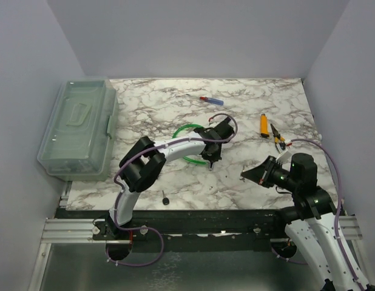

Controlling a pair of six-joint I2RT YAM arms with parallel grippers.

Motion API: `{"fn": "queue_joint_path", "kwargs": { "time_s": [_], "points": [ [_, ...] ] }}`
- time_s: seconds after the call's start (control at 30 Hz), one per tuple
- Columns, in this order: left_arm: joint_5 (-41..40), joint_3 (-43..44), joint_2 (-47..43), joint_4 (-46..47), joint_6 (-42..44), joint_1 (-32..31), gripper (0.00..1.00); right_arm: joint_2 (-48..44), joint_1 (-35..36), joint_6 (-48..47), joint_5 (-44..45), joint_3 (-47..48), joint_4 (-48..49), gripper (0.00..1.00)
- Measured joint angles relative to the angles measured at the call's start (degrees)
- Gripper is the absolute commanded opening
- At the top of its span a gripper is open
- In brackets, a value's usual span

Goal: Unlock with the key

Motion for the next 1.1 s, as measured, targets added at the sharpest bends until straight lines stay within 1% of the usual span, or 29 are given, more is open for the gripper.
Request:
{"fn": "queue_joint_path", "kwargs": {
  "time_s": [0.17, 0.33, 0.47, 0.57, 0.63, 0.73, 0.9, 1.1],
  "points": [
    [5.18, 0.00, -4.15, 0.00, -2.75, 4.50, 0.00, 1.22, 0.00, -0.37, -2.58, -1.03, 2.23, 0.00],
    [11.37, 0.00, -8.46, 0.42, -6.71, 9.75, 0.00, 2.64, 0.00, 0.17, -5.55, -6.10, 6.82, 0.00],
    [17.81, -0.72, -8.76, 2.40, -9.31, 14.29, 0.00, 5.05, 0.00, 1.14, -8.13, -9.27, 11.04, 0.00],
    [20.15, -1.22, -8.72, 2.84, -9.73, 16.50, 0.00, 6.58, 0.00, 1.33, -9.07, -9.90, 14.29, 0.01],
    [21.33, -1.22, -8.70, 3.30, -9.92, 16.87, 0.00, 8.15, 0.00, 1.90, -9.75, -10.23, 17.75, 0.00],
    [23.52, -1.22, -8.70, 4.09, -10.43, 16.87, 0.00, 11.93, 0.04, 2.97, -10.43, -10.54, 22.34, 0.01],
    [27.85, -3.67, -8.72, 8.11, -12.24, 17.84, 0.00, 22.21, 2.01, 3.96, -10.21, -10.21, 30.03, 0.00],
    [31.56, -6.69, -8.72, 10.03, -13.53, 21.03, 0.00, 35.23, 5.99, 4.09, -8.44, -5.05, 36.96, 0.00]
  ]
}}
